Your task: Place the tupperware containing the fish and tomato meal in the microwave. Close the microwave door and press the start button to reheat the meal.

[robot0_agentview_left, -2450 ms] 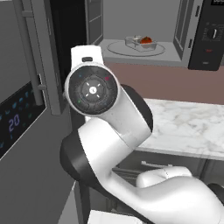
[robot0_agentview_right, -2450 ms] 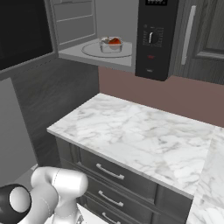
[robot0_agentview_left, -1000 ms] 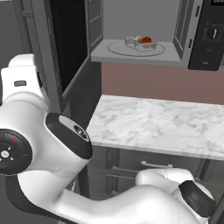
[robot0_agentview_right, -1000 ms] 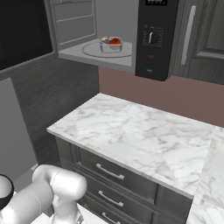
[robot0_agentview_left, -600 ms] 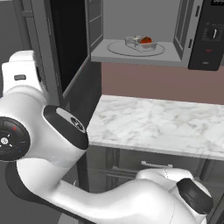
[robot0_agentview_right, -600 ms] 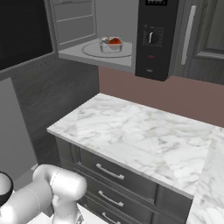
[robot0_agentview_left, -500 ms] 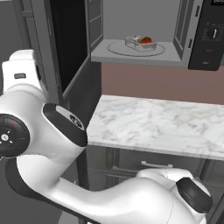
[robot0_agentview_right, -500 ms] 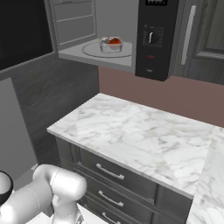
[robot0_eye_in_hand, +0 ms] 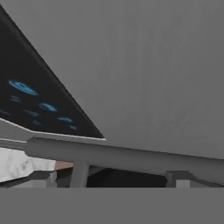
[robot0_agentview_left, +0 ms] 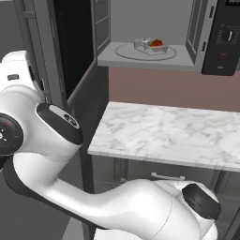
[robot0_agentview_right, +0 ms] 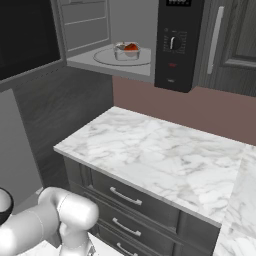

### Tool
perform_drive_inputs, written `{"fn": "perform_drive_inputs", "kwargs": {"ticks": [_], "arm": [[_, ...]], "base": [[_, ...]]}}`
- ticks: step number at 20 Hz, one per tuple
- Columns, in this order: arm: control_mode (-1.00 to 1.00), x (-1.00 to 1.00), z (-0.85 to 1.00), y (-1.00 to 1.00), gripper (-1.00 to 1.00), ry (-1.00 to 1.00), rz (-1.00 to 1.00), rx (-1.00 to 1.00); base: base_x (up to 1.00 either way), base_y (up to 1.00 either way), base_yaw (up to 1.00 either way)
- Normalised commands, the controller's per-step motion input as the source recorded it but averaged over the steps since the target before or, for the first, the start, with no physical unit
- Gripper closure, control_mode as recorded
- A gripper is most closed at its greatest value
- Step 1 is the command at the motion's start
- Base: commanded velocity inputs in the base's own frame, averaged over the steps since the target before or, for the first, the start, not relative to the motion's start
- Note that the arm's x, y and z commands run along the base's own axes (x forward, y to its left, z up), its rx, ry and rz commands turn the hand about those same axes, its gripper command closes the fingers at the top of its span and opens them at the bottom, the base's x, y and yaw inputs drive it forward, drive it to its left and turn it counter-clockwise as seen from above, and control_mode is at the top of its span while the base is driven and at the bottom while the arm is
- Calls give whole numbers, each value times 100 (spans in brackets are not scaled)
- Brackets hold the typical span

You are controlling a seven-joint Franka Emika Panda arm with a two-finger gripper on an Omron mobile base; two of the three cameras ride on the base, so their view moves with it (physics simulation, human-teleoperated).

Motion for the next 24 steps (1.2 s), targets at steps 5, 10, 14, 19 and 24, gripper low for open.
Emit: {"fn": "perform_drive_inputs", "kwargs": {"ticks": [5,10,14,19,24], "arm": [[-100,20,0,22,-100,0,0,-5],[-100,17,0,23,-100,0,0,-4],[-100,12,0,20,-100,0,0,-2],[-100,18,0,19,-100,0,-3,0],[-100,15,0,3,-100,0,-5,0]], "base": [[0,0,0],[0,0,0],[0,0,0],[0,0,0],[0,0,0]]}}
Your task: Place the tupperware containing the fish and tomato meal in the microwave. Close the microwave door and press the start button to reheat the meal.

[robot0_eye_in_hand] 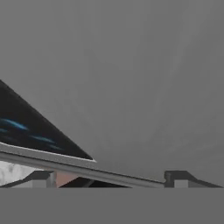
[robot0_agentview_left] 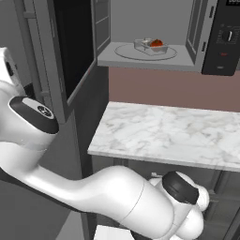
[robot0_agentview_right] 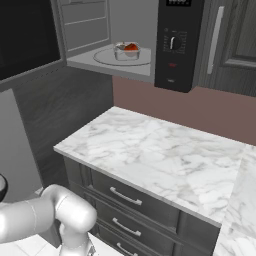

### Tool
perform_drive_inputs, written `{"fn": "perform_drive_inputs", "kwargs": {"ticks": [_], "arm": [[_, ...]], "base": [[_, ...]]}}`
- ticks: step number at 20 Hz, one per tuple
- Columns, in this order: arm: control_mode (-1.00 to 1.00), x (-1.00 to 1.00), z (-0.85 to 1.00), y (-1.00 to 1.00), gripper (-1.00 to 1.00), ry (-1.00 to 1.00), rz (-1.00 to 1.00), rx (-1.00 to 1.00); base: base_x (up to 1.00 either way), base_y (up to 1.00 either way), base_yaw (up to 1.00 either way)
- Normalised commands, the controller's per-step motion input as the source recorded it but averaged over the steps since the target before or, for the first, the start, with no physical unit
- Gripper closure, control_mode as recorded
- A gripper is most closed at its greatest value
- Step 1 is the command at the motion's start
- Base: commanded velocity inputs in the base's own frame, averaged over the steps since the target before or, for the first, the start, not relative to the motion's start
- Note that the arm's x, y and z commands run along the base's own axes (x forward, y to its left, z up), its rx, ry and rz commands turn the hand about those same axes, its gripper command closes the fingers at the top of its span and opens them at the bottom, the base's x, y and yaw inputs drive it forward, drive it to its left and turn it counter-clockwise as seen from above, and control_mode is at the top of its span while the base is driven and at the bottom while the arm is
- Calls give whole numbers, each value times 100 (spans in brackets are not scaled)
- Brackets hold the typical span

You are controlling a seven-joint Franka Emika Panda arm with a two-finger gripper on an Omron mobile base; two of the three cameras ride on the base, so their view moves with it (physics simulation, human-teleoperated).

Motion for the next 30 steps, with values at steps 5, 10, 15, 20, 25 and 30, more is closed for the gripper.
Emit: {"fn": "perform_drive_inputs", "kwargs": {"ticks": [5,10,15,20,25,30], "arm": [[-100,0,0,-1,-100,-2,-5,0],[-100,1,0,-18,-100,-1,-4,0],[-100,3,0,-57,-100,0,-9,0],[-100,0,0,-91,-100,0,-13,0],[-100,-11,0,-100,-100,0,-17,0],[-100,-32,0,-100,-100,0,-21,1]], "base": [[0,0,0],[0,0,0],[0,0,0],[0,0,0],[0,0,0],[0,0,0]]}}
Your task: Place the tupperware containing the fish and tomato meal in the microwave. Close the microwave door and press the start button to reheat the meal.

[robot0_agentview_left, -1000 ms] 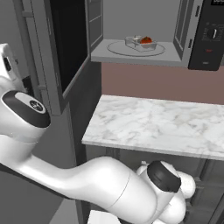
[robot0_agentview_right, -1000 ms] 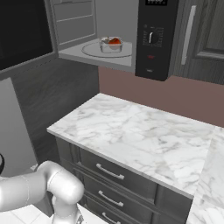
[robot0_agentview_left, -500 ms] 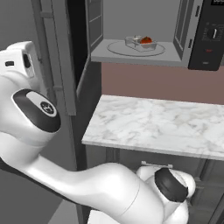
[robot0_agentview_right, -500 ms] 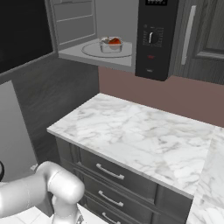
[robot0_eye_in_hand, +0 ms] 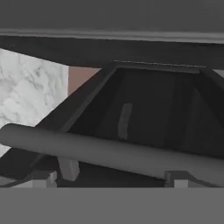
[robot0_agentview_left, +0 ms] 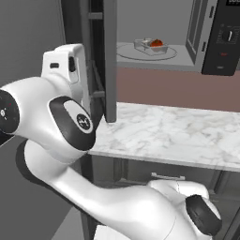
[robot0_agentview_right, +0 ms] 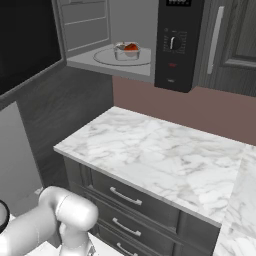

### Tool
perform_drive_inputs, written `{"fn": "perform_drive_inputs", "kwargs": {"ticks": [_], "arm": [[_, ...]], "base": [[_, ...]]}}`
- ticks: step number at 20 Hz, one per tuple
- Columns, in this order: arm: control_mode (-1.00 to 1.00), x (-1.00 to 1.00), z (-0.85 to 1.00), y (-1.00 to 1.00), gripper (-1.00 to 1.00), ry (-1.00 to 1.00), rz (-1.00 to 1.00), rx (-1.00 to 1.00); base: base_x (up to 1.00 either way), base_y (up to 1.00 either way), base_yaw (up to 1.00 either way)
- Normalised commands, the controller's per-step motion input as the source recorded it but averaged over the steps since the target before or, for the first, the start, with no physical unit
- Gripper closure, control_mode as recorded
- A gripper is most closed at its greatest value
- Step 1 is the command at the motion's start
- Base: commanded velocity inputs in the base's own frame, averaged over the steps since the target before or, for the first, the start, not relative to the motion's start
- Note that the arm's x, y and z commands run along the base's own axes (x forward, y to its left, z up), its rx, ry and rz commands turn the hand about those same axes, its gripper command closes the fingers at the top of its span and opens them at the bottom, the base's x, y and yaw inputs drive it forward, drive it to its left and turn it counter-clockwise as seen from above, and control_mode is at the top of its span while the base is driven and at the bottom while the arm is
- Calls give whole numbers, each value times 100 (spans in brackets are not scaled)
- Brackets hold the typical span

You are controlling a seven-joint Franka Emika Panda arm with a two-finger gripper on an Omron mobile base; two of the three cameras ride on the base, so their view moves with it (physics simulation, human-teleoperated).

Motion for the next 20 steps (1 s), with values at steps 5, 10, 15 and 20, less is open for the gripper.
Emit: {"fn": "perform_drive_inputs", "kwargs": {"ticks": [5,10,15,20], "arm": [[-100,-2,0,-100,-100,0,-18,3],[-100,22,0,-100,-100,1,-15,4],[-100,91,0,-100,-100,13,-14,0],[-100,100,0,-100,-100,21,-12,1]], "base": [[0,0,0],[0,0,0],[0,0,0],[0,0,0]]}}
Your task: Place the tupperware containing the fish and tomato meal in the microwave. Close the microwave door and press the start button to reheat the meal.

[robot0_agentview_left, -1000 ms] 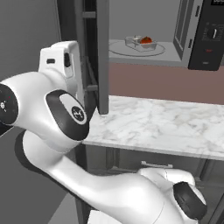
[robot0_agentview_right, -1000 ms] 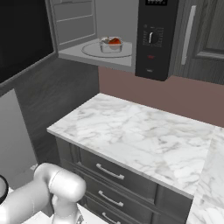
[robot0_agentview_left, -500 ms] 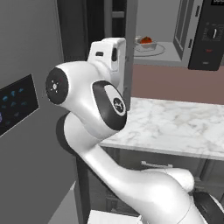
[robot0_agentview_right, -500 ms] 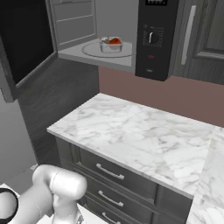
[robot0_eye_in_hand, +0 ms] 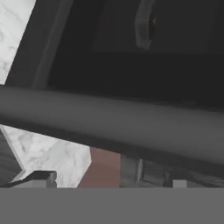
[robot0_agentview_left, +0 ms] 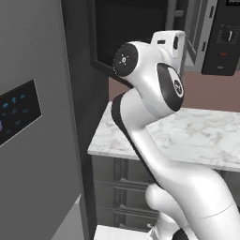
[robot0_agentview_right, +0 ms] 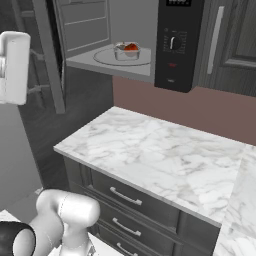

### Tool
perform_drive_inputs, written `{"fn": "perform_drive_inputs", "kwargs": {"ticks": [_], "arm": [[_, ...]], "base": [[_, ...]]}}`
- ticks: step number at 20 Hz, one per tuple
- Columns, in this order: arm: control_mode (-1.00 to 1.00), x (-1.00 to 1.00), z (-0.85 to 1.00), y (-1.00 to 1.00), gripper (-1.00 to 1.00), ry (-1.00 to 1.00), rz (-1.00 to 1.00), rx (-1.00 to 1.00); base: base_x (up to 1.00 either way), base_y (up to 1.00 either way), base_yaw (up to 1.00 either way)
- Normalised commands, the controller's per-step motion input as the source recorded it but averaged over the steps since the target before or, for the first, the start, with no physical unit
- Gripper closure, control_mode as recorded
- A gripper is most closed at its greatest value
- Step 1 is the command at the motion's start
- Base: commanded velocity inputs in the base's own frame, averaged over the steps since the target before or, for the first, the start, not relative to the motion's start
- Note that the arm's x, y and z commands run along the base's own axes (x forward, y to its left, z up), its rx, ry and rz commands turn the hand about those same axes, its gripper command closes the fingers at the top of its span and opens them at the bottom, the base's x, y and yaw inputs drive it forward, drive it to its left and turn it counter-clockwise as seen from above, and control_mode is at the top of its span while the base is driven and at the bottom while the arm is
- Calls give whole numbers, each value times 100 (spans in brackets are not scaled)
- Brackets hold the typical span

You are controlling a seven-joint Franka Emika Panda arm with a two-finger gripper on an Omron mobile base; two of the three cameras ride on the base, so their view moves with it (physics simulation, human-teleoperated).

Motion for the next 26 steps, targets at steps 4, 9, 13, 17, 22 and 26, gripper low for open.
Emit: {"fn": "perform_drive_inputs", "kwargs": {"ticks": [4,9,13,17,22,26], "arm": [[-100,100,0,-98,-100,22,-10,1],[-100,100,0,-77,-100,20,-9,0],[-100,100,0,-47,-100,20,-9,-2],[-100,100,0,-16,-100,24,-14,-12],[-100,100,0,-5,-100,24,-16,-16],[-100,100,0,0,-100,24,-18,-20]], "base": [[0,0,0],[0,0,0],[0,0,0],[0,0,0],[0,0,0],[0,0,0]]}}
